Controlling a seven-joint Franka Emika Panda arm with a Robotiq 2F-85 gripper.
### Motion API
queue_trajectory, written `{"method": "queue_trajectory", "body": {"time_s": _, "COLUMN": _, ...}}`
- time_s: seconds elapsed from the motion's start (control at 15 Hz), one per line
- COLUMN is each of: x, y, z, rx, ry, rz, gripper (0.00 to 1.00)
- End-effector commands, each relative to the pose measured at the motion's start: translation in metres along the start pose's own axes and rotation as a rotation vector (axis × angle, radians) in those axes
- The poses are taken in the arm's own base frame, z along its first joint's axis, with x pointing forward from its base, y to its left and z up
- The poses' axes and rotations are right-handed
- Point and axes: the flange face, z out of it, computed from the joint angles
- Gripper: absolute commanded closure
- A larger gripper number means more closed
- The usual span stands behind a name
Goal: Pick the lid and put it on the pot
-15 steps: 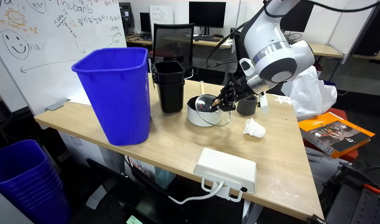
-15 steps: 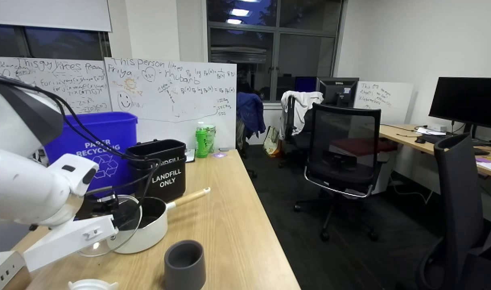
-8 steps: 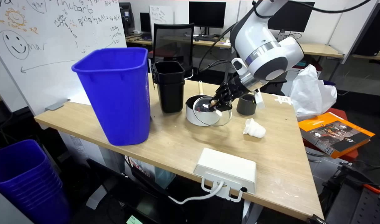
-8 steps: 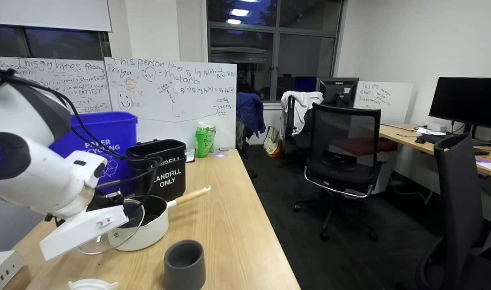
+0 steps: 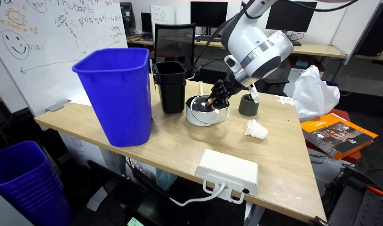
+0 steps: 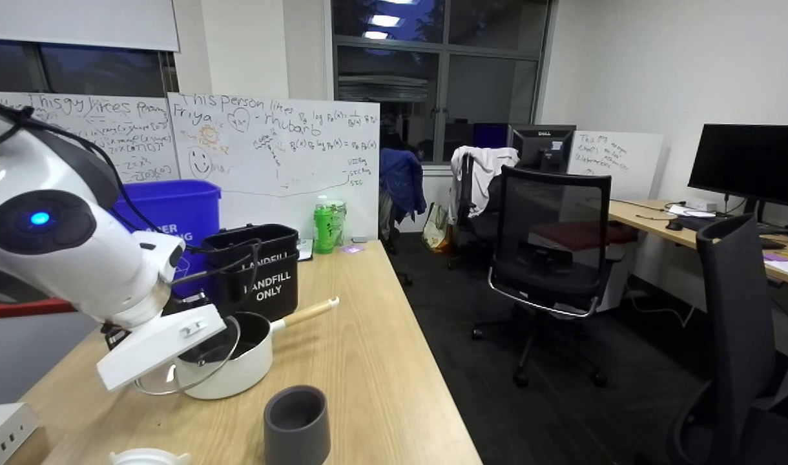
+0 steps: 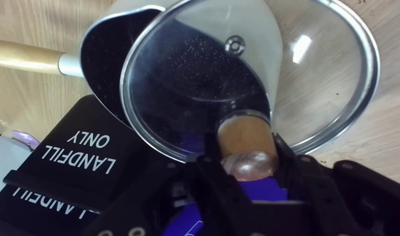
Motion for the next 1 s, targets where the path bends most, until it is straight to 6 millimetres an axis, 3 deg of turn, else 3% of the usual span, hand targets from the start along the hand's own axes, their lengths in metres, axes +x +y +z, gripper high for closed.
{"method": "queue_trajectory", "body": {"time_s": 0.0, "x": 0.0004, "y": 0.0078, "z": 0.0065, "rx": 0.008, "ry": -0.003, "rz": -0.027, "gripper": 0.84}}
{"method": "queue_trajectory", "body": {"time_s": 0.47, "x": 0.003, "y": 0.0096, "z": 0.0078, "rx": -0.03, "ry": 0.032, "rz": 0.027, "gripper": 0.84}}
{"method": "queue_trajectory", "body": {"time_s": 0.53, "x": 0.0024, "y": 0.0039, "z": 0.0031, "rx": -0.012, "ry": 0.007, "rz": 0.01, "gripper": 0.59}}
{"method": "queue_trajectory", "body": {"time_s": 0.93, "x": 0.0024, "y": 0.0042, "z": 0.004, "rx": -0.02, "ry": 0.014, "rz": 0.029, "gripper": 0.59}}
